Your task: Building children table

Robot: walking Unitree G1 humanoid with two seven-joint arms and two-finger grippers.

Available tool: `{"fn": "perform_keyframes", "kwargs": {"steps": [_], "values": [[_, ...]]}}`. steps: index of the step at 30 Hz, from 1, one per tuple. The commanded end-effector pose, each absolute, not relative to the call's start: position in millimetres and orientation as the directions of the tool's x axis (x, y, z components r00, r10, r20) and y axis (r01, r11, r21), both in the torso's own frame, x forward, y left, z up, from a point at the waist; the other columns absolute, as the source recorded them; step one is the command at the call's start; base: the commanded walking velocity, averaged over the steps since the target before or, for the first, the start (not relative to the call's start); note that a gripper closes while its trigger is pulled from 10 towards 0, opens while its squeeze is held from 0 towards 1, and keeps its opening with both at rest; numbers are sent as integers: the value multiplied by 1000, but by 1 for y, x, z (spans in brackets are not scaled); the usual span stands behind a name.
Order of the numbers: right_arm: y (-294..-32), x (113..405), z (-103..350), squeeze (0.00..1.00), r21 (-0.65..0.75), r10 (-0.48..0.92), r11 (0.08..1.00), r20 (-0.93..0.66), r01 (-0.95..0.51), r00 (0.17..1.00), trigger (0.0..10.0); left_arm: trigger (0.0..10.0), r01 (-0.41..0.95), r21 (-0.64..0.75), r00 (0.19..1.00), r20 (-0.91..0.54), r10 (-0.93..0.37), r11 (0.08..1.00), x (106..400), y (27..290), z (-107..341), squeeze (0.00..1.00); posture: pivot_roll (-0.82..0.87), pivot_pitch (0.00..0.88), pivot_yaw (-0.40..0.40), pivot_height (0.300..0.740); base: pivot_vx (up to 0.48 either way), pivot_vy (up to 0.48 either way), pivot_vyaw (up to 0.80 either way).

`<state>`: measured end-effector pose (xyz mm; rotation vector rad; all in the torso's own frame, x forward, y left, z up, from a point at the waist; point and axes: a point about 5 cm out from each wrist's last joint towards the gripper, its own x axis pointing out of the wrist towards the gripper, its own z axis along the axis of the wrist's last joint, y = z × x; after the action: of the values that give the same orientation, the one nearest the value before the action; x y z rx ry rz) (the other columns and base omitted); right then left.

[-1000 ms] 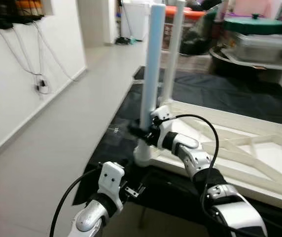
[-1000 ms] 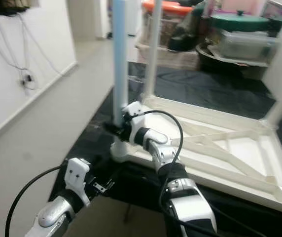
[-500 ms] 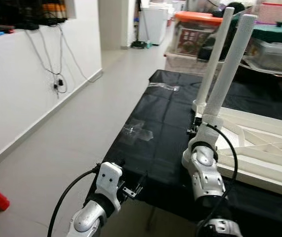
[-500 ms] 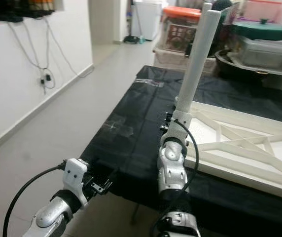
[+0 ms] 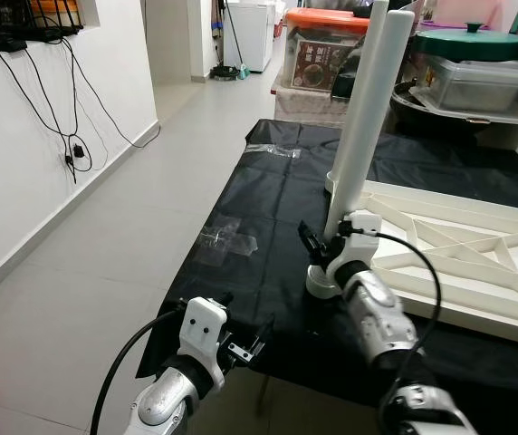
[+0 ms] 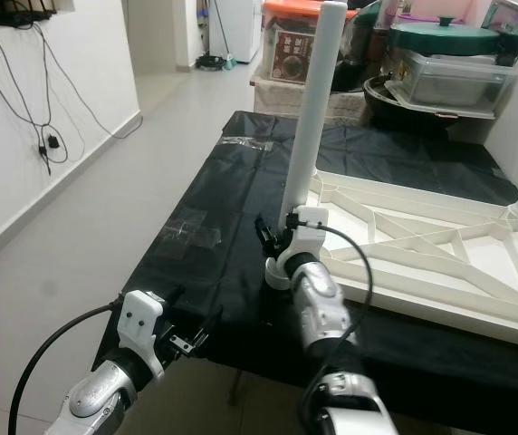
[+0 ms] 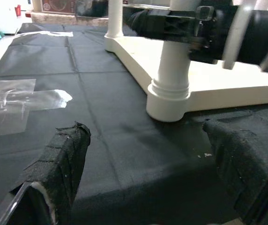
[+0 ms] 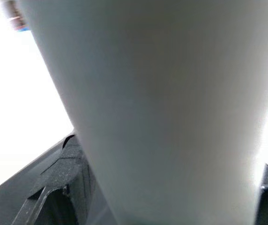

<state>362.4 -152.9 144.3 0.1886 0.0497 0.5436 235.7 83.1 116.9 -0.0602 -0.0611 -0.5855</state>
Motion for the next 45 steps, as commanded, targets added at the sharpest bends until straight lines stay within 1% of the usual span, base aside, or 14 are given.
{"fn": "perform_keyframes", "kwargs": {"steps": [1,12,13,15,16,24,25,37,38,39,42,43,44,45], "values": [[-126,357,140,0,224,701,698,-24,-680,712,10000,10000,559,-42,828,71,-556,828,236,82,115,0,164,0,-63,740,0,0,0],[-108,341,140,0,206,931,365,-80,-908,356,10000,10000,559,-37,828,70,-556,828,237,82,115,0,176,0,-66,740,0,0,0],[-105,341,141,0,206,939,343,-68,-916,336,4471,10000,560,-37,828,70,-557,828,237,82,115,0,173,0,-61,740,0,0,0],[-105,341,141,0,206,939,343,-68,-916,336,4471,10000,560,-37,828,70,-557,828,237,82,115,0,173,0,-61,740,0,0,0],[-101,343,142,0,195,935,353,-45,-915,351,0,10000,560,-37,827,69,-557,827,237,82,115,0,176,0,-65,740,0,0,0],[-123,378,147,0,121,538,839,-50,-530,841,0,10000,561,-39,827,70,-558,827,237,82,116,0,167,0,-61,740,0,0,0],[-173,385,144,0,65,-40,997,-103,47,994,0,10000,563,-39,826,69,-560,825,237,82,115,0,165,0,-60,740,0,0,0],[-193,358,133,0,103,-498,853,-134,512,857,0,10000,564,-40,825,67,-561,825,237,82,115,0,166,0,-62,740,0,0,0],[-185,359,132,0,119,-475,864,-134,490,870,2118,10000,564,-40,825,67,-561,825,237,82,115,0,166,0,-62,740,0,0,0],[-172,364,133,0,150,-376,908,-116,391,919,10000,10000,564,-40,825,67,-561,825,237,82,115,0,168,0,-62,740,0,0,0],[-164,367,134,0,167,-305,933,-100,318,947,10000,10000,564,-40,825,67,-561,825,237,82,115,0,168,0,-62,740,0,0,0],[-148,375,143,835,203,-171,964,-16,170,985,10000,10000,563,-39,826,67,-560,825,237,82,115,0,168,0,-69,740,0,0,0],[-145,376,147,835,204,-144,969,16,137,990,10000,10000,563,-39,826,67,-560,825,237,82,115,0,168,0,-69,740,0,0,0],[-144,377,149,0,202,-130,972,35,120,991,10000,10000,563,-39,826,67,-560,826,237,81,115,0,168,0,-69,740,0,0,0]]}}
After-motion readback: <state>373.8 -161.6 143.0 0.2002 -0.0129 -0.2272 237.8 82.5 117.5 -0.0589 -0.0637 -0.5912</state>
